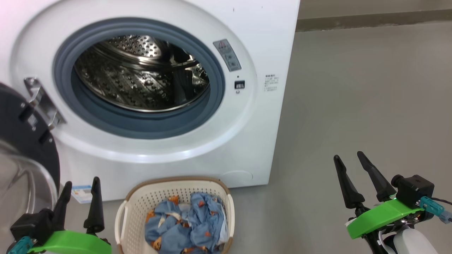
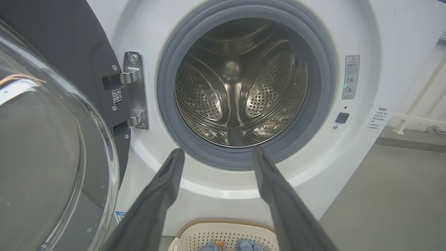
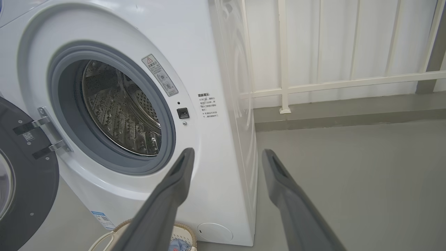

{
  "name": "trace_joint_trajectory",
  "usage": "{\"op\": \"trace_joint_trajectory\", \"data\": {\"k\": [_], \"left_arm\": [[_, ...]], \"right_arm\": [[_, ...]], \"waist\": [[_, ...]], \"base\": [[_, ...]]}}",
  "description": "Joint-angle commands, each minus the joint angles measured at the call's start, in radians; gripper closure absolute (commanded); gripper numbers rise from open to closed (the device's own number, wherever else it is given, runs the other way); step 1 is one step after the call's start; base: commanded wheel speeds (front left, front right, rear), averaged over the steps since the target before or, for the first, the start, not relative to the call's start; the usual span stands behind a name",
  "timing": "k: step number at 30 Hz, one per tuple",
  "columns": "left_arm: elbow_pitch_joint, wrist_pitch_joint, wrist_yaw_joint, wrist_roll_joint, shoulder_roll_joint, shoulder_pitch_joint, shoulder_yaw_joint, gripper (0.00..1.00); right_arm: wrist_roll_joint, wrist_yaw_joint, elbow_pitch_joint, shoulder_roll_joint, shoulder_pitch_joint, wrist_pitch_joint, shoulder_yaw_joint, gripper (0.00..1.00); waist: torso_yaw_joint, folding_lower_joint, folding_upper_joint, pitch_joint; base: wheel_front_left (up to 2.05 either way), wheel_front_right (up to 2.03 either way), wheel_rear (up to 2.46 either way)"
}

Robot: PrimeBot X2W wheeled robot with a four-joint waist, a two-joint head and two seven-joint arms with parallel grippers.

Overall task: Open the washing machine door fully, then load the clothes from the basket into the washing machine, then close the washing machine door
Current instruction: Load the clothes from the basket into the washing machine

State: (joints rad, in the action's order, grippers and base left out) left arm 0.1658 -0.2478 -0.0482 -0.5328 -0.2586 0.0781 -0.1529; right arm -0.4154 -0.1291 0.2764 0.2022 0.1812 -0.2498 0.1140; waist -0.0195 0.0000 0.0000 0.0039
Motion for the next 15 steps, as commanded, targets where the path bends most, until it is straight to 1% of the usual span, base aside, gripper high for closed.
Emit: {"op": "trace_joint_trajectory", "data": {"k": [1,7,15], "left_arm": [[-0.029,-0.010,-0.004,-0.004,-0.029,0.028,0.039,0.00],[-0.029,-0.010,-0.006,-0.002,-0.032,0.027,0.037,0.00],[-0.030,-0.010,-0.009,0.001,-0.036,0.029,0.034,0.00]], "right_arm": [[0.001,-0.002,-0.023,0.004,0.022,-0.012,0.015,0.00],[0.001,-0.002,-0.023,0.004,0.023,-0.012,0.015,0.00],[0.001,-0.002,-0.026,0.004,0.026,-0.012,0.016,0.00]], "waist": [[0.000,0.0000,0.0000,0.000],[-0.002,0.0000,0.0000,0.000],[-0.002,0.0000,0.0000,0.007]], "base": [[1.23,-1.23,0.00],[0.76,-0.76,0.00],[0.07,-0.07,0.00]]}}
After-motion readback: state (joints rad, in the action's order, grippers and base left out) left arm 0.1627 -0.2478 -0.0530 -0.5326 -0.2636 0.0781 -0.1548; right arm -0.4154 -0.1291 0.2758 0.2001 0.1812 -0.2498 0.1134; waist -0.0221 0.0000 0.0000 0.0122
